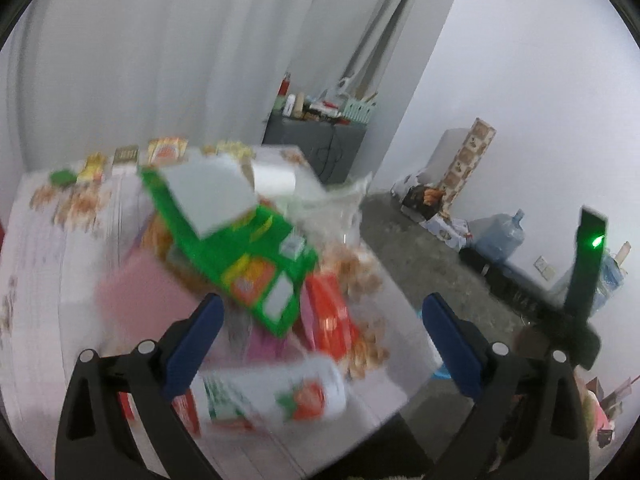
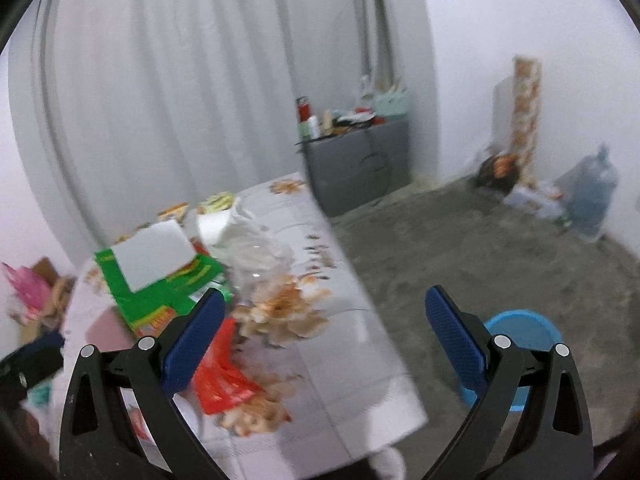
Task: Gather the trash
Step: 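Grasp the white tissue with the left tool while the right tool grasps the clear plastic cup, then carry the tissue and cup over the blue wastebasket with both tools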
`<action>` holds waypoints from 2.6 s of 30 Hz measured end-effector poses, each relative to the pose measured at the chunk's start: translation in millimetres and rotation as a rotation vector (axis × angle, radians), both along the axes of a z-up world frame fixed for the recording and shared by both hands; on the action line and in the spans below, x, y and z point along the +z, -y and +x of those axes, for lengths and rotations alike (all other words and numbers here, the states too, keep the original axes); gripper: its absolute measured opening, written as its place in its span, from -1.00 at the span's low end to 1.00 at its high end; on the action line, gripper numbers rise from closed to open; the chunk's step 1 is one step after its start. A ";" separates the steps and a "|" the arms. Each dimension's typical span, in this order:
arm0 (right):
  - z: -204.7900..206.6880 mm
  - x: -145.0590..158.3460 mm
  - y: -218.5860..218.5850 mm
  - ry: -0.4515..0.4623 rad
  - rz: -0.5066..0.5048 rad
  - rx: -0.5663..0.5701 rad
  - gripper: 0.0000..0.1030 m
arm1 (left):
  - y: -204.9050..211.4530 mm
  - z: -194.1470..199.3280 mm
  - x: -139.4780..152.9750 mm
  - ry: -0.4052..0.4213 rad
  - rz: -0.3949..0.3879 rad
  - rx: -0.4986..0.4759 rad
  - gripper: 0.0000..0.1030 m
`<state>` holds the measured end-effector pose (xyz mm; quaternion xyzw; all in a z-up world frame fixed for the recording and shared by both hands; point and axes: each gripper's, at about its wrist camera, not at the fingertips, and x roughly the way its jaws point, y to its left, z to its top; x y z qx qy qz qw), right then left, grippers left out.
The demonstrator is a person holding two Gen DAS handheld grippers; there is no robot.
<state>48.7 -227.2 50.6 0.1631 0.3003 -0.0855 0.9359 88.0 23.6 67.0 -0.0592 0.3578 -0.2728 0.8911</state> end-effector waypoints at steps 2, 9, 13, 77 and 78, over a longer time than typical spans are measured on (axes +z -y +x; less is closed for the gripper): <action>13.9 -5.9 4.8 -0.009 0.073 0.059 0.85 | 5.3 21.8 13.4 0.026 -0.004 -0.034 0.89; 75.9 -43.1 21.7 -0.063 0.389 0.302 0.79 | 63.9 108.3 18.2 -0.008 0.082 -0.289 0.67; 102.3 -56.4 26.0 -0.071 0.460 0.388 0.72 | 99.9 147.9 -3.5 -0.094 0.126 -0.403 0.48; -114.4 -179.1 260.8 -0.107 0.703 -0.510 0.24 | 473.1 81.0 -93.9 -0.542 0.111 -0.754 -0.90; -113.1 -180.5 267.7 -0.116 0.705 -0.523 0.24 | 484.9 78.1 -104.0 -0.543 0.115 -0.755 -0.90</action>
